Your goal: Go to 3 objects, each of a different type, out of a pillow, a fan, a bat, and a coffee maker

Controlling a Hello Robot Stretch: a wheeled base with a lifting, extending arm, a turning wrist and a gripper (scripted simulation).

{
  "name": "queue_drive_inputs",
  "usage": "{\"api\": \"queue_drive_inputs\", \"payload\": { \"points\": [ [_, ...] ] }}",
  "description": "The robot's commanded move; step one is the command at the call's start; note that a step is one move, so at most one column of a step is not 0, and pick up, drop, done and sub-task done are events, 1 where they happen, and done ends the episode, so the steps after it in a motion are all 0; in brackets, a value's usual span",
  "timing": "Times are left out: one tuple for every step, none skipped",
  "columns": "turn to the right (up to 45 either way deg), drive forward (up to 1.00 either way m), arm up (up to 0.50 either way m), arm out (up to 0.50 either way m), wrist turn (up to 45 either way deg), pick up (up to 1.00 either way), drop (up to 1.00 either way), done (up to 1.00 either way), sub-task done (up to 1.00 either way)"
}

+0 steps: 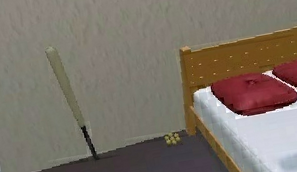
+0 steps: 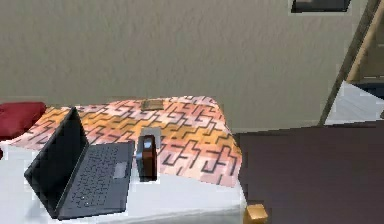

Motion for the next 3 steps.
{"api": "queue_drive_inputs", "payload": {
  "points": [
    [0.0,0.2,0.0,0.0,0.0,0.0,0.0,0.0,0.0],
    [33.0,0.0,0.0,0.0,0.0,0.0,0.0,0.0,0.0],
    [0.0,0.0,0.0,0.0,0.0,0.0,0.0,0.0,1.0]
  ]
}}
